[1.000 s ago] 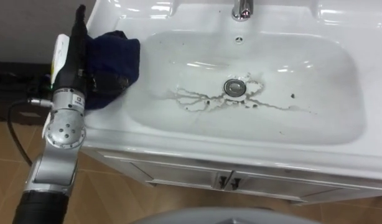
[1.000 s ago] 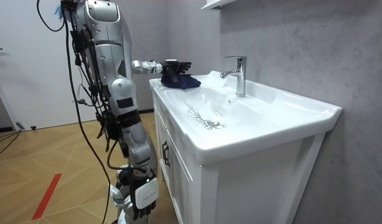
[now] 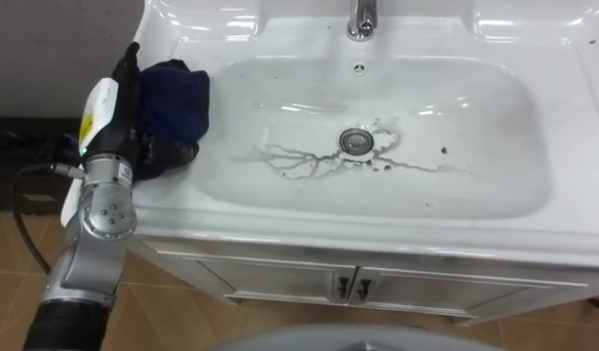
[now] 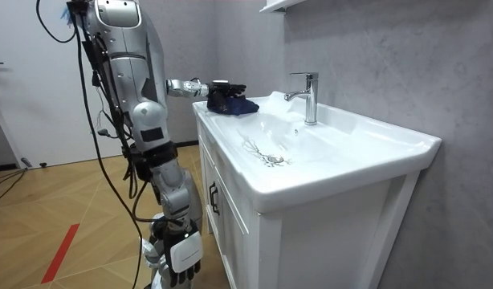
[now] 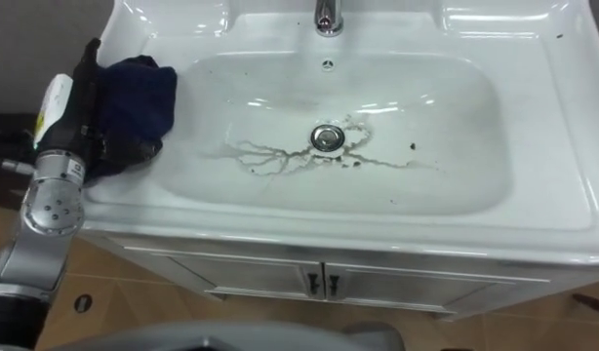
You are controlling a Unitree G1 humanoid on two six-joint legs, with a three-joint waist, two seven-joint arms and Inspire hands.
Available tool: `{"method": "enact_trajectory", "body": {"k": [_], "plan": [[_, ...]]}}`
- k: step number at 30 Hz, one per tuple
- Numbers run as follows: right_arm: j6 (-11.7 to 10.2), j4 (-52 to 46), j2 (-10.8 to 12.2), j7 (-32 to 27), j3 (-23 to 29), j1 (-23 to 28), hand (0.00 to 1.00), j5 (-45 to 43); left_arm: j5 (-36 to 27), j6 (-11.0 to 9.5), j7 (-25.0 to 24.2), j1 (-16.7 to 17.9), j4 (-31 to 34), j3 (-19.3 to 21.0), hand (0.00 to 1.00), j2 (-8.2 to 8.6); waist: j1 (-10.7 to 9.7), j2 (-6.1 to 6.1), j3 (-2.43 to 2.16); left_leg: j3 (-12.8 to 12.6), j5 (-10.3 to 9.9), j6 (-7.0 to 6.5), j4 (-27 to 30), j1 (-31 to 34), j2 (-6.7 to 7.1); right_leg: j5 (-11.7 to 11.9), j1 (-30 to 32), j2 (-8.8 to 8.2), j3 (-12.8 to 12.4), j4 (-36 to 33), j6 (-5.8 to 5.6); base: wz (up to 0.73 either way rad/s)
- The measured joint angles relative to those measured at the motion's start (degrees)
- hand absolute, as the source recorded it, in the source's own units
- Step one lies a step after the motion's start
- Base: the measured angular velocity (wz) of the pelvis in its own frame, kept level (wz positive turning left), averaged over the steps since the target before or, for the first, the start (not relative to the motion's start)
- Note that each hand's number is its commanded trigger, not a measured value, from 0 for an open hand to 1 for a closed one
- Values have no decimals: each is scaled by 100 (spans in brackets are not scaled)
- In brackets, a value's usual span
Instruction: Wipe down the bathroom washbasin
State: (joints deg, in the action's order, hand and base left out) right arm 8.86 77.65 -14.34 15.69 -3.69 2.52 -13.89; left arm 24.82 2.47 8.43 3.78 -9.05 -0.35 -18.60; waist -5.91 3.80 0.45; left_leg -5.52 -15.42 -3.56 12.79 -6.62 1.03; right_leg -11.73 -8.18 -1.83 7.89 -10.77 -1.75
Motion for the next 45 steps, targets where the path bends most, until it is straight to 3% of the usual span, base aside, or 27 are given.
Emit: {"method": "enact_trajectory", "body": {"k": [8,10,13,22,30,31,32,38,45], "plan": [[6,-4,-1,-37,63,10,0,-16,194,34,1,-29,-197,9,0,1,12,-26,-13,-65,10,18,-5,-6,-24,1,9,16,-4,1,1,-1],[13,-8,-4,-71,62,9,0,-15,232,-15,1,-84,-483,6,0,17,13,7,-60,-90,10,17,-7,-23,-25,1,5,16,-28,-1,1,-10],[27,-46,-3,-129,60,33,0,10,231,-26,17,-221,-815,6,0,60,22,50,-74,-167,11,19,-76,-112,-32,0,-16,27,-93,-1,2,-15],[379,-326,-3,-266,60,209,0,5,226,14,235,-363,-1172,17,0,143,55,24,-82,-255,40,52,-145,-151,-36,19,29,65,-182,-8,61,-7],[435,-413,-2,-436,50,170,0,9,237,2,232,-480,-1387,14,0,189,146,-33,-110,-261,61,89,-136,-180,-38,-15,12,87,-179,11,117,0],[440,-413,-2,-436,54,164,0,8,238,2,233,-479,-1406,15,69,189,148,-34,-110,-262,64,94,-131,-188,-39,-19,11,89,-180,9,123,0],[442,-413,-2,-436,54,162,0,8,238,3,233,-480,-1414,15,100,189,148,-34,-110,-262,66,97,-130,-192,-41,-22,10,90,-180,9,127,0],[458,-411,-2,-444,26,176,0,36,516,-1,239,-498,-1459,7,100,193,174,-34,-110,-303,68,100,-126,-228,-42,-30,-7,94,-236,14,131,-3],[606,-440,27,-344,-17,221,0,33,745,5,195,-663,-1733,17,100,312,163,-60,-108,-324,67,101,-234,-381,-43,-41,-101,105,-290,21,130,-4]]}}
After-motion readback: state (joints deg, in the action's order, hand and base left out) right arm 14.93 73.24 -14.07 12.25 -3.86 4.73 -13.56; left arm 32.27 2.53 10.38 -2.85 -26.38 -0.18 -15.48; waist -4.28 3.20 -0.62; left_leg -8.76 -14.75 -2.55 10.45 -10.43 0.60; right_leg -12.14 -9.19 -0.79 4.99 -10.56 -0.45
